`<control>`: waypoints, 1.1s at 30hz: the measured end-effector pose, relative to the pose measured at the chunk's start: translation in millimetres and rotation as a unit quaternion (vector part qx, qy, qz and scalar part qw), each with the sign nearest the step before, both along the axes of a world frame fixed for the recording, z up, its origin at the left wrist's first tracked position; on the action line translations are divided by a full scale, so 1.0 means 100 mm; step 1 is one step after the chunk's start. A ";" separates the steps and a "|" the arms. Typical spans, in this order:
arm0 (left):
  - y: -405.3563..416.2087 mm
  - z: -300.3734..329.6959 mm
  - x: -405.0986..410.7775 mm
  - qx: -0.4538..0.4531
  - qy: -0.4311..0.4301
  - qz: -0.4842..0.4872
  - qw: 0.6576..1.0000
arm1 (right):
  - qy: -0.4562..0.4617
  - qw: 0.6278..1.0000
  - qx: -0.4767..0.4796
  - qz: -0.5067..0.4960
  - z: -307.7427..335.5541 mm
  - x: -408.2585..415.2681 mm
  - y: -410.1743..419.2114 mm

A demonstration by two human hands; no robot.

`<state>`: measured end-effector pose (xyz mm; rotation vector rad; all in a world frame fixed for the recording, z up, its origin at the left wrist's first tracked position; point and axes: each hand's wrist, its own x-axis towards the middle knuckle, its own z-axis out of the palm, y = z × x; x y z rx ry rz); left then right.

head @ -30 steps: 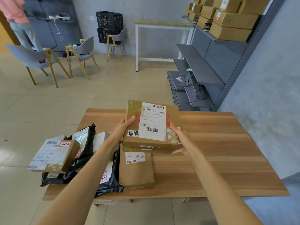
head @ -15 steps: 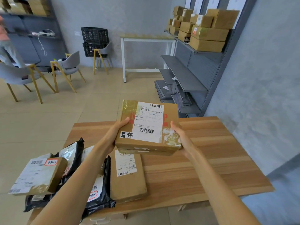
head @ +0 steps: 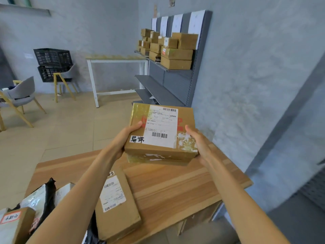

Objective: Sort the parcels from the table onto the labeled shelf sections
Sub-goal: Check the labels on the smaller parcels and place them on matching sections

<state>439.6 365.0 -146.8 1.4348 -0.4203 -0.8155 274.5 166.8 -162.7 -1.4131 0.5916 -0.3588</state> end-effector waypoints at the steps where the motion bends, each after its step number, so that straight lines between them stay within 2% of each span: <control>1: -0.04 0.06 -0.03 -0.006 -0.007 -0.015 1.000 | -0.003 1.000 -0.001 -0.016 0.06 -0.08 0.02; 12: -0.24 0.53 -0.72 -0.050 -0.035 -0.202 0.977 | -0.043 0.977 -0.010 -0.210 0.50 -1.34 0.51; 24: -0.73 1.02 -2.26 -0.087 0.001 -0.399 0.913 | -0.071 0.908 -0.012 -0.413 0.99 -3.17 1.01; 33: -0.92 1.12 -3.50 -0.068 0.000 -0.502 0.862 | -0.048 0.862 -0.003 -0.504 1.15 -4.42 1.48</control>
